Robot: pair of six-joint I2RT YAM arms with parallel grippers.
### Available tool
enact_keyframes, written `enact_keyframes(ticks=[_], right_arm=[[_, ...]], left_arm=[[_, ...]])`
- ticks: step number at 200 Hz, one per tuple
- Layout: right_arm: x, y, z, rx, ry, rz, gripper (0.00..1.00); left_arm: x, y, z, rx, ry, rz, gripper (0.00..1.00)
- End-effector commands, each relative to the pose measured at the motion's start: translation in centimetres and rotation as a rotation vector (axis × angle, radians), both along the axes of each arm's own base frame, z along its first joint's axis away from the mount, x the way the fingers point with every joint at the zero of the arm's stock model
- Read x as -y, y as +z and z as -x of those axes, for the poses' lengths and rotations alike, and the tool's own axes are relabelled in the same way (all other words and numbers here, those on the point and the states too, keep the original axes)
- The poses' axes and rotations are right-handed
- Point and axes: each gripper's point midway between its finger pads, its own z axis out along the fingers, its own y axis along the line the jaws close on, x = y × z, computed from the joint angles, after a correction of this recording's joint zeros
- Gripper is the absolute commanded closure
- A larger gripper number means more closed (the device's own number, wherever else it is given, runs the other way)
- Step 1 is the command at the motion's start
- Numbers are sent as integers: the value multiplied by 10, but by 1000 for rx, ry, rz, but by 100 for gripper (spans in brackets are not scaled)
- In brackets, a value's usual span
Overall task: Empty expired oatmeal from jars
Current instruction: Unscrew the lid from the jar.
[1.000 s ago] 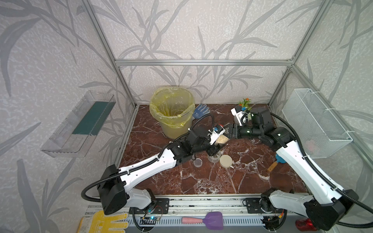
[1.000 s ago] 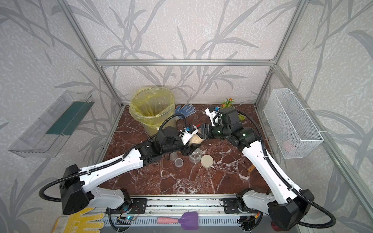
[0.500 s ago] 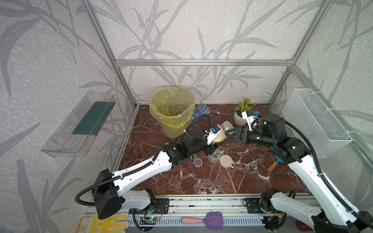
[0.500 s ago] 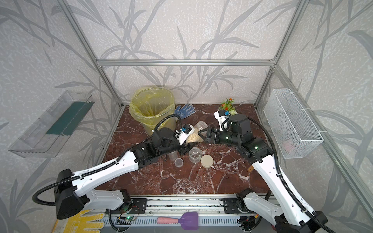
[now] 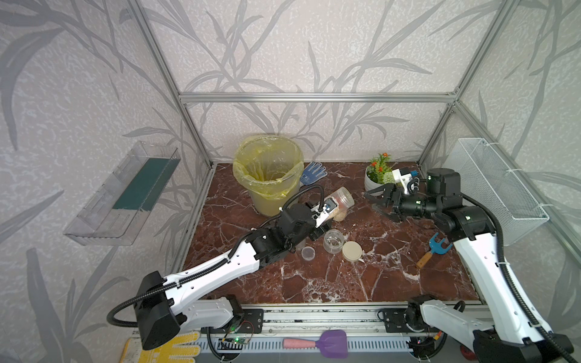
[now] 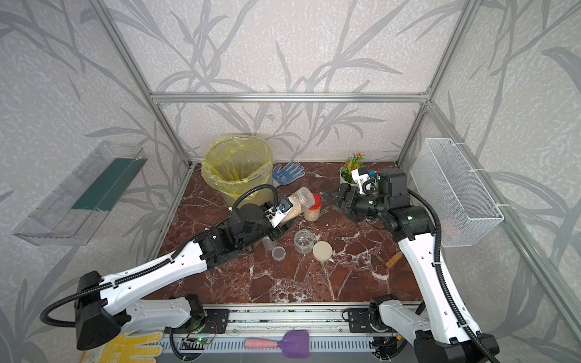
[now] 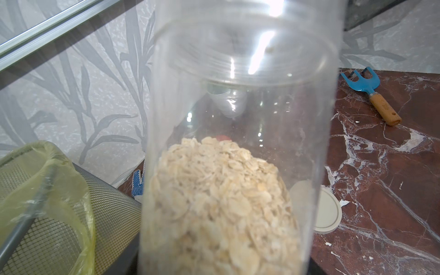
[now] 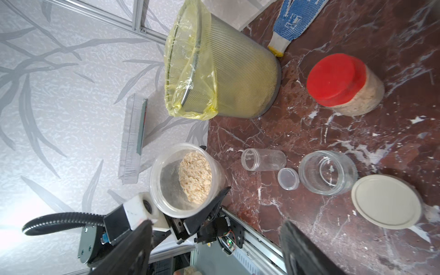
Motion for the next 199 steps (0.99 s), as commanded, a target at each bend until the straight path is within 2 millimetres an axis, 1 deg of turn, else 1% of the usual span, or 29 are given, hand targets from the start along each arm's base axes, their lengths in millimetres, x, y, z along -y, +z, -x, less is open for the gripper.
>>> enact_keyframes(ticks=[1,28,53,94,109,147,174,199], right_arm=[[-9,17,7,-19,61,-59,16],[-17,19,5,-15,89,-48,16],[-24,16,4,-26,122,-31,16],[-35,15,-2,-24,168,-18,15],[-39,11,1,-35,193,0,15],[-42,8,4,-31,210,24,16],[-44,-3,7,-53,222,37,16],[-46,0,7,-44,229,26,17]], left_arm=[[1,22,4,70,-32,19,88],[5,25,6,72,-55,31,88],[11,28,9,73,-77,37,88],[20,28,12,70,-108,21,89],[21,28,13,73,-112,18,89],[22,31,13,81,-112,13,89],[24,31,13,79,-117,12,90],[26,29,13,74,-121,3,90]])
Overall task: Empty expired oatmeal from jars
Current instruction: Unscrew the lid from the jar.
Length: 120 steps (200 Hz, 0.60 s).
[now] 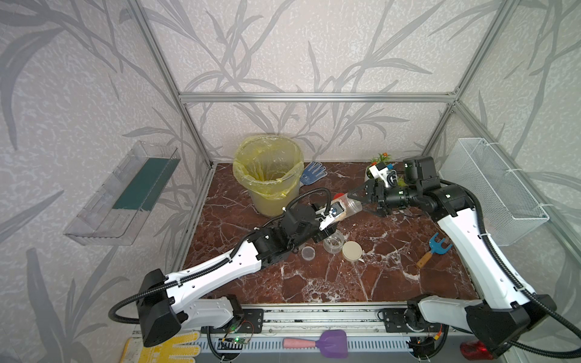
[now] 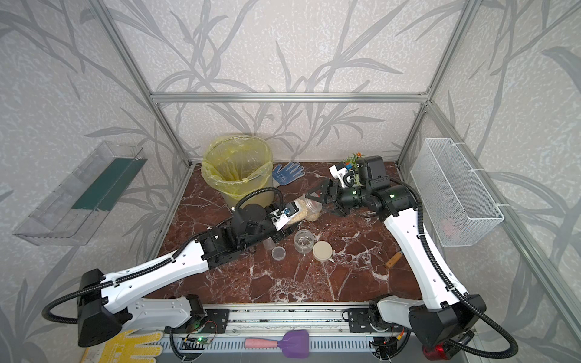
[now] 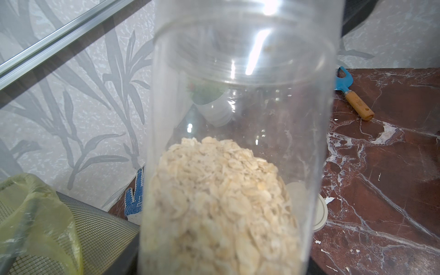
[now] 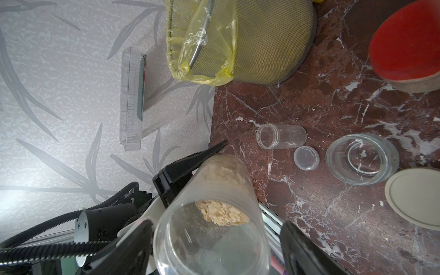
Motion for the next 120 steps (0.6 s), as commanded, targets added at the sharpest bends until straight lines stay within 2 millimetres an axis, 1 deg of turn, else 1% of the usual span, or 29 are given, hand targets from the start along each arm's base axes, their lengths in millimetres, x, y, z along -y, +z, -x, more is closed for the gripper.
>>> enact_keyframes(ticks=[1,25,45,60,71,89,100,113,120], right_arm=[[-2,3,5,15,22,-7,17],[-2,6,3,29,27,-6,21],[-2,3,5,34,38,12,28],[-3,1,7,36,49,22,29],[-4,-1,9,28,51,30,32],[-1,-1,11,79,69,63,37],[0,1,12,114,92,85,43],[-3,6,19,187,171,96,54],[-5,9,22,235,219,85,62]], left_arm=[[7,22,0,51,-25,25,90],[8,20,0,46,-29,18,90],[10,18,-1,41,-28,15,90],[11,17,-1,35,-29,15,90],[11,17,-1,33,-29,17,90],[12,18,1,28,-39,27,91],[13,17,4,18,-54,35,92],[16,19,10,-4,-82,56,93],[17,19,15,-24,-107,75,94]])
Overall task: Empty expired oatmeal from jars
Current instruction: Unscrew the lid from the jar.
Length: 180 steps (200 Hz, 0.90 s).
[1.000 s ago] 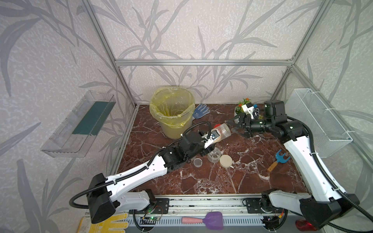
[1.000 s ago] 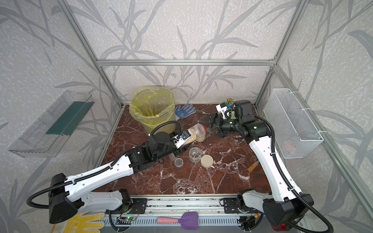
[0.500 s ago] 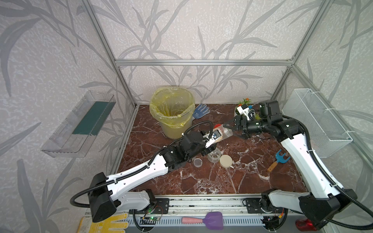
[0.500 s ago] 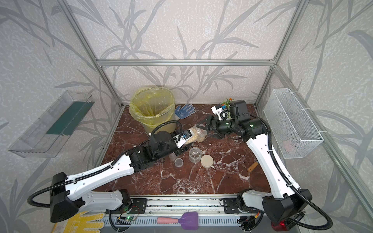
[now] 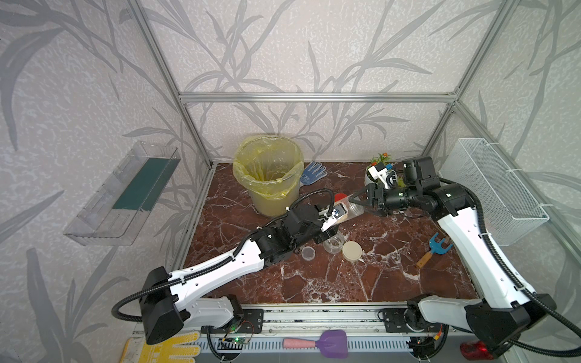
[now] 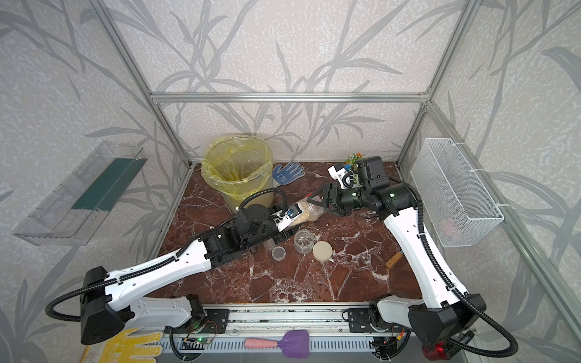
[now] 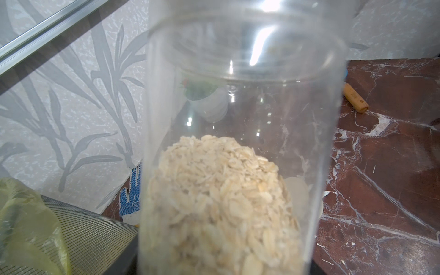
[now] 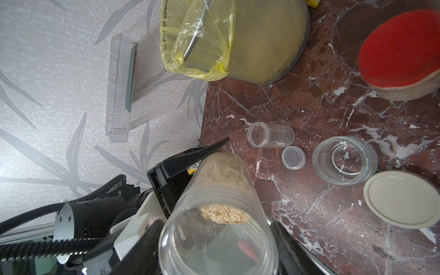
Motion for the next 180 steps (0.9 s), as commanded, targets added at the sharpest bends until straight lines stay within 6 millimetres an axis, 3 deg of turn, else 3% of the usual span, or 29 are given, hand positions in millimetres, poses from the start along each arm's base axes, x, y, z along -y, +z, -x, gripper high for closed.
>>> enact_keyframes(ticks=[1,12,36,58,74,94,131,155,180], right_arm=[[-6,12,16,152,165,11,63],[-11,18,22,240,251,-18,74],[-21,31,43,485,462,-24,83],[-23,25,79,703,712,-18,80],[-18,9,70,793,739,82,80],[-13,4,74,837,844,120,80],[-11,-2,68,807,885,160,73],[-12,0,68,845,886,153,53],[-12,0,65,890,875,174,41]], left_arm=[[10,28,12,-4,-76,97,95],[14,31,24,-42,-131,144,97],[23,39,46,-132,-240,240,97],[29,42,59,-178,-308,261,98],[29,42,61,-181,-318,258,99],[26,42,60,-174,-314,249,100],[19,45,54,-143,-278,243,100],[16,45,50,-134,-255,240,100],[12,44,46,-129,-234,231,100]])
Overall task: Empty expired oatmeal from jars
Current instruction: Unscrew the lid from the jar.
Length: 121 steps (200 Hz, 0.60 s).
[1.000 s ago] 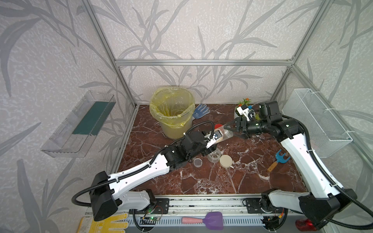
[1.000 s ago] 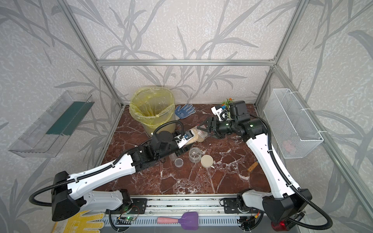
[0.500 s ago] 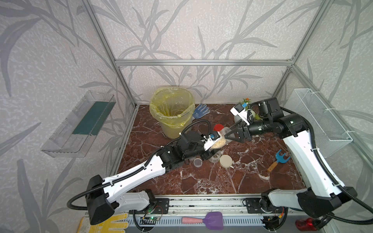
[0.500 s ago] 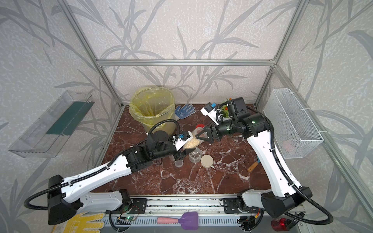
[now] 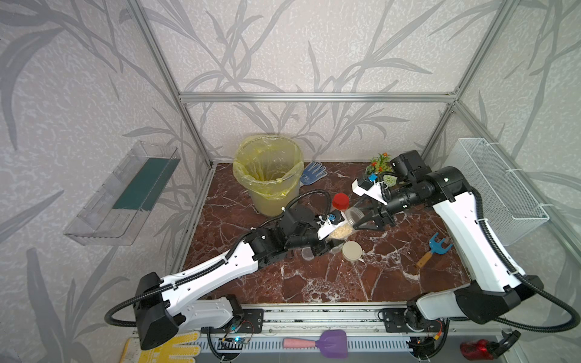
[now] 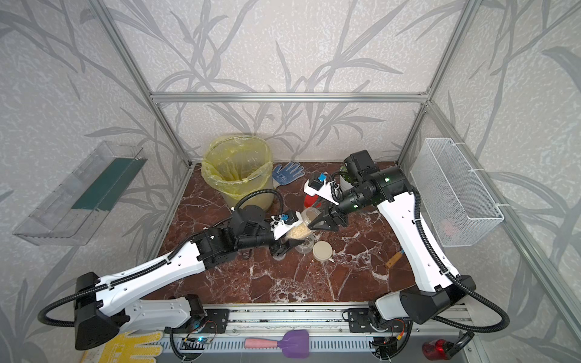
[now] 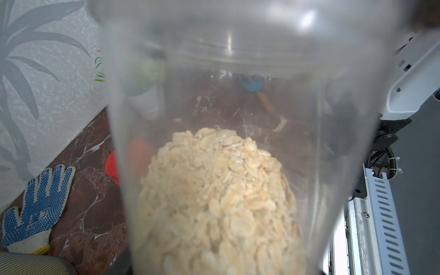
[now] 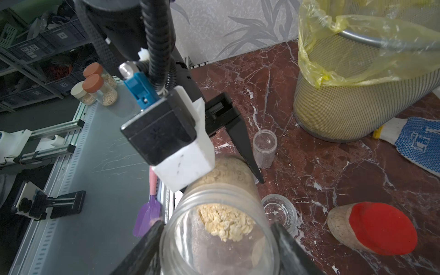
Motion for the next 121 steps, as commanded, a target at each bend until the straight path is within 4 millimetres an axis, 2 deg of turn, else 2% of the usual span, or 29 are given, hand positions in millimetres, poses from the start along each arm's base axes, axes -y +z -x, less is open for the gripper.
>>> enact_keyframes(ticks=[1,24,56,88,121], right_arm=[[0,-4,11,67,72,1,41],[6,-8,5,120,33,34,34],[20,8,-8,160,-80,-48,25],[27,8,-12,155,-177,-63,19],[38,16,-33,84,-415,-79,17]], left_arm=[[2,53,-6,119,12,148,100],[-2,52,-10,123,29,140,100],[-8,49,-16,138,67,115,100],[-9,49,-20,145,79,108,100],[-7,49,-26,153,96,104,100]])
